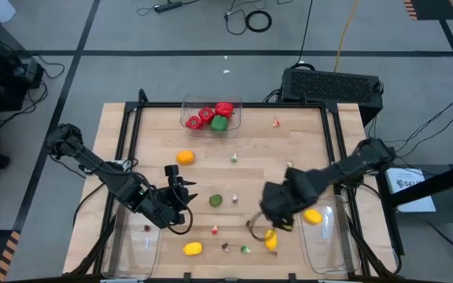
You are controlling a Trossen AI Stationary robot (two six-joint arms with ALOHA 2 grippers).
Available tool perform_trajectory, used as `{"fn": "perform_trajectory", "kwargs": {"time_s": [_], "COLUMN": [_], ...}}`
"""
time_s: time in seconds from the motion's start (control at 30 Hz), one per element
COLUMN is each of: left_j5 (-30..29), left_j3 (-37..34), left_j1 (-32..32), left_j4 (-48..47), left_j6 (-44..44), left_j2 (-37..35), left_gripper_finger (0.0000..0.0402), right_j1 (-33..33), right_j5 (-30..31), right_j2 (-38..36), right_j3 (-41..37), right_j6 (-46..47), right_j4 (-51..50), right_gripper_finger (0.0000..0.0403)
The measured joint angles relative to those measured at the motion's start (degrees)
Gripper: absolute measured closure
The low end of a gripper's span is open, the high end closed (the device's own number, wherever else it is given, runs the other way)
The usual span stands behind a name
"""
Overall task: Sort produce into baskets
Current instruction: Put the green lime into the bottom right transparent bin
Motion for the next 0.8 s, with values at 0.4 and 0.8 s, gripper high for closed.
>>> {"fn": "perform_trajectory", "kwargs": {"time_s": [0.4,0.8], "left_j5": [0.0,-0.4], "left_j3": [0.0,0.0], "left_j1": [0.0,0.0], "left_j4": [0.5,0.9], "left_j6": [-0.1,0.1], "left_j2": [0.0,0.0], "left_gripper_finger": [0.0224,0.0224], "right_j1": [20.8,33.5], "right_j5": [3.3,2.8], "right_j2": [-1.3,-1.3], "right_j3": [-1.4,-17.6], "right_j6": [14.0,25.1], "right_j4": [-2.9,-2.5], "right_gripper_finger": [0.0218,0.0218]}}
